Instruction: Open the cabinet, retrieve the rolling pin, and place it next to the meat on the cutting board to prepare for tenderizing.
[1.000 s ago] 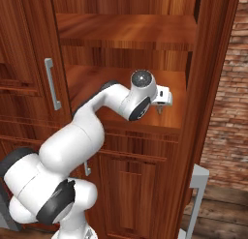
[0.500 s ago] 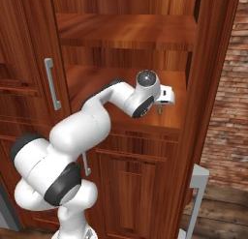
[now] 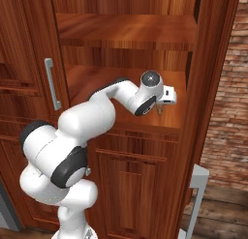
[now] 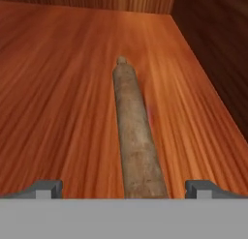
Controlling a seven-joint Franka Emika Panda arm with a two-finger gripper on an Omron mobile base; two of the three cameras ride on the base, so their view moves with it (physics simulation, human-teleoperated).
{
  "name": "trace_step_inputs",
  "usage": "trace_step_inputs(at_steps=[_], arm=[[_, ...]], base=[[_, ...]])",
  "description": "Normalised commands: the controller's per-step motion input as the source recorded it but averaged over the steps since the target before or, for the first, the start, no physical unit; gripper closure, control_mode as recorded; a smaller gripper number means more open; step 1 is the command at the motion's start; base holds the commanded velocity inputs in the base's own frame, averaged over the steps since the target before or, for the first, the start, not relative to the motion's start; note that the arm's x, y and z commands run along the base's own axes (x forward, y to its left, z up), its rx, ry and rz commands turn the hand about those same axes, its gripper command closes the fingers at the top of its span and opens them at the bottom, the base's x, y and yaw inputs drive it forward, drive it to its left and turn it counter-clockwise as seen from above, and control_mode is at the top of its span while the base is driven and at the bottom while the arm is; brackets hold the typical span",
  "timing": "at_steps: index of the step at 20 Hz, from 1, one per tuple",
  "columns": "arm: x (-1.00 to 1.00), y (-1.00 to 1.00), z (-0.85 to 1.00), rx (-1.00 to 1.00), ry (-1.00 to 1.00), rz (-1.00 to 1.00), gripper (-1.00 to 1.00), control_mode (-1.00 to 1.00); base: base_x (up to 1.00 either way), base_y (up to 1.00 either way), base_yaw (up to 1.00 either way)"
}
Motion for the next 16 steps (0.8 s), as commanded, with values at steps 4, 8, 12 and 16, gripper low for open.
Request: trace_step_inputs(at_steps=[4, 8, 12, 16], arm=[[0.25, -0.09, -0.12, 0.00, 0.02, 0.01, -1.00, -1.00], [0.22, -0.09, -0.14, 0.00, 0.04, 0.01, -1.00, -1.00], [0.18, -0.14, -0.15, 0.00, 0.03, 0.01, -1.00, -1.00], [0.17, -0.10, -0.14, 0.00, 0.02, 0.01, -1.00, -1.00]], base=[[0.00, 0.00, 0.00], [0.00, 0.00, 0.00], [0.00, 0.00, 0.00], [0.00, 0.00, 0.00]])
